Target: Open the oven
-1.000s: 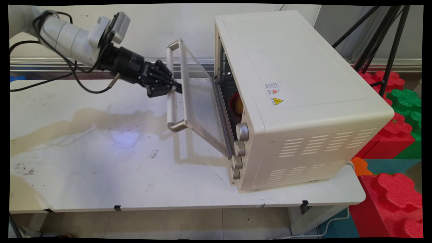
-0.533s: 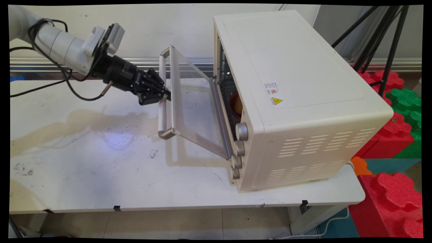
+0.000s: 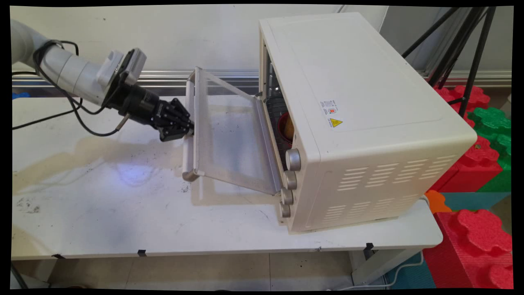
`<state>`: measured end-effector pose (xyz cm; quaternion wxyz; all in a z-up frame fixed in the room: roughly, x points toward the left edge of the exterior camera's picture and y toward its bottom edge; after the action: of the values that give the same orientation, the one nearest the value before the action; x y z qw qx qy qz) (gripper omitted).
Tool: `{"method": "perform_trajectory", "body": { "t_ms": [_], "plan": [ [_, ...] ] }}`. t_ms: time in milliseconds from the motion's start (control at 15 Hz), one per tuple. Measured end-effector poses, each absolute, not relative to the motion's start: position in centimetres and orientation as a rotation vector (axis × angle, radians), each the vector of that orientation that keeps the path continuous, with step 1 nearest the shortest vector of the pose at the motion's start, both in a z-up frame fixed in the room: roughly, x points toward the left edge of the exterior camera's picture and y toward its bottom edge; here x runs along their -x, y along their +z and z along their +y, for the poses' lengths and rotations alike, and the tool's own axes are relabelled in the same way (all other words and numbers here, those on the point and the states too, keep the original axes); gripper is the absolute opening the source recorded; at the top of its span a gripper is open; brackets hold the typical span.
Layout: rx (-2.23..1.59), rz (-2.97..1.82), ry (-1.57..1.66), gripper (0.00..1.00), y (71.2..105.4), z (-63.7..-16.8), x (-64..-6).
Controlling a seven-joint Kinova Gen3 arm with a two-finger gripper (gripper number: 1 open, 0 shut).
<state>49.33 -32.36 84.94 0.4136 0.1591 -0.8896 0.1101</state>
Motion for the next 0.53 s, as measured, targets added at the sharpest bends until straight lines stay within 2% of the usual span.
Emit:
{"method": "perform_trajectory", "body": {
  "t_ms": [533],
  "plan": [
    [-0.428, -2.301, 0.251, 0.0, 81.5, -31.3, -51.5]
  ]
}}
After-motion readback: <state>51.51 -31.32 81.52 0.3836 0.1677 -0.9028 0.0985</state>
